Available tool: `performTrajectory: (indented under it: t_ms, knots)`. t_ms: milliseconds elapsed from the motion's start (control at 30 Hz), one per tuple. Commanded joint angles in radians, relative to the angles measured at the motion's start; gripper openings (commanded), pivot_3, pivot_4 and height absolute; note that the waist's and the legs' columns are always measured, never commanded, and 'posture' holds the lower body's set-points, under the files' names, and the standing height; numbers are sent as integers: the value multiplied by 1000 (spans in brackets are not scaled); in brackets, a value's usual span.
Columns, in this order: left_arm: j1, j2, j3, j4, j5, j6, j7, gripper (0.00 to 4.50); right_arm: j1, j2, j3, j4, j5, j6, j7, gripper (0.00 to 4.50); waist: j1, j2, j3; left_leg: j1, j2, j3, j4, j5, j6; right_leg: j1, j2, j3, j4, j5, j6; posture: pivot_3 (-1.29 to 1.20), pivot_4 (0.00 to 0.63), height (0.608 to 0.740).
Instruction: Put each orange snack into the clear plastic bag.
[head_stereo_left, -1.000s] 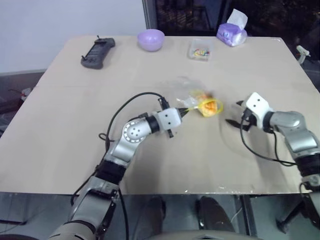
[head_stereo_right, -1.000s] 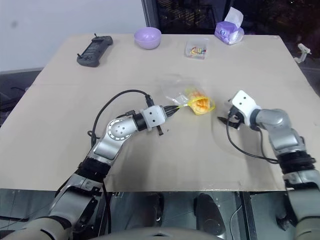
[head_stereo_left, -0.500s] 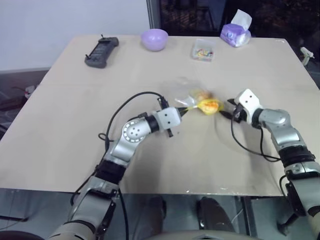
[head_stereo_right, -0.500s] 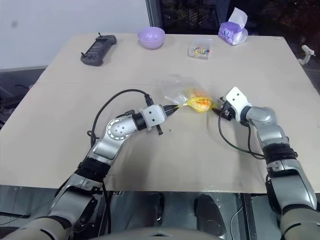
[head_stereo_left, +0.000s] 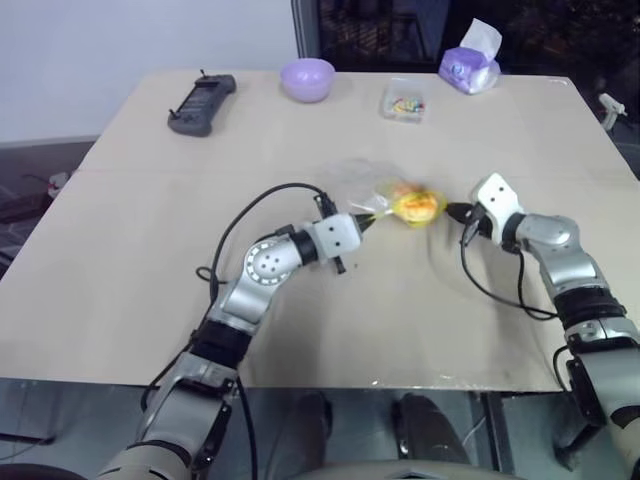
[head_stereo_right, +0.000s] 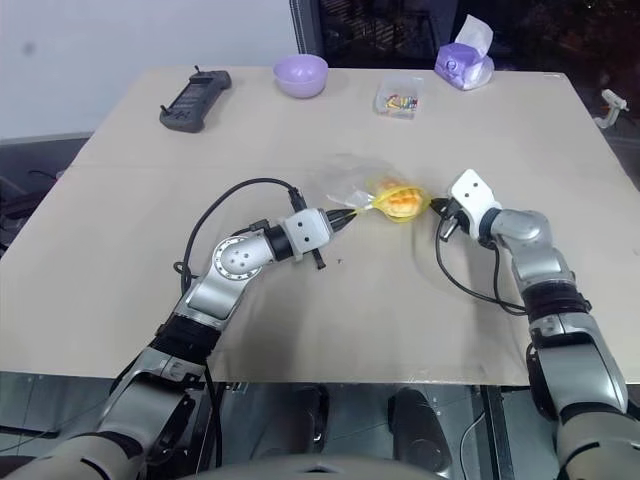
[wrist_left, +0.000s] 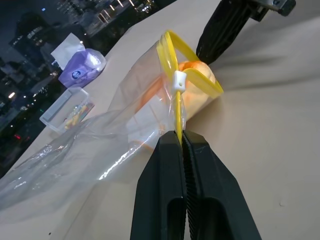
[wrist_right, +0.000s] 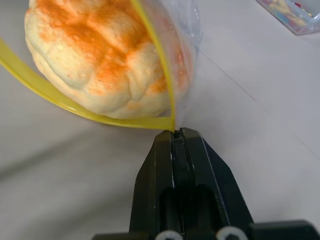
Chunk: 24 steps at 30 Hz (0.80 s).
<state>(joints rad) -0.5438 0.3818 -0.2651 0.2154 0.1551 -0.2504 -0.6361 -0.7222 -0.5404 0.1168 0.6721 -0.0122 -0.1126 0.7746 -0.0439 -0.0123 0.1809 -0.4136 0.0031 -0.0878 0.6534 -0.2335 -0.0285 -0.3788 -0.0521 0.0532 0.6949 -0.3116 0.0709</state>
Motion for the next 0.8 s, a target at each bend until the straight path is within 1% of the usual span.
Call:
performTrajectory:
  t_ms: [33, 100, 267, 400, 567, 800]
  knots:
    - [-7, 4, 25, -32, -9, -9, 15, 0, -37, -12, -35, -31, 15, -29, 3, 31, 1, 0, 0, 0, 0, 0, 0, 0, 0, 0, 0, 0, 0, 0, 0, 0, 150, 740]
    - [-10, 3, 38, -36, -21, -7, 20, 0, -38, -25, -43, -54, 25, -30, 19, 31, 1, 0, 0, 0, 0, 0, 0, 0, 0, 0, 0, 0, 0, 0, 0, 0, 150, 740]
    - [-31, -36, 89, -75, -96, 39, 28, 0, -27, -63, -73, -166, 65, 3, 67, 31, 2, 0, 0, 0, 0, 0, 0, 0, 0, 0, 0, 0, 0, 0, 0, 0, 150, 740]
    - [-50, -45, 107, -102, -121, 74, 29, 0, -16, -102, -109, -294, 129, 90, 118, 31, 2, 0, 0, -1, 0, 0, 0, 0, 0, 0, 0, 0, 0, 0, 0, 0, 150, 740]
    - [-96, -61, 138, -120, -161, 121, 36, 0, -24, -149, -151, -401, 197, 192, 157, 31, 3, 0, 0, -1, 0, -1, 0, 0, 0, 0, 0, 0, 0, 0, 0, 0, 150, 740]
    - [-129, -63, 158, -77, -174, 146, 42, 0, -34, -192, -209, -485, 302, 316, 204, 31, 2, 0, 0, -1, 0, 0, 0, 0, 0, 0, 0, 0, 0, 0, 0, 0, 150, 740]
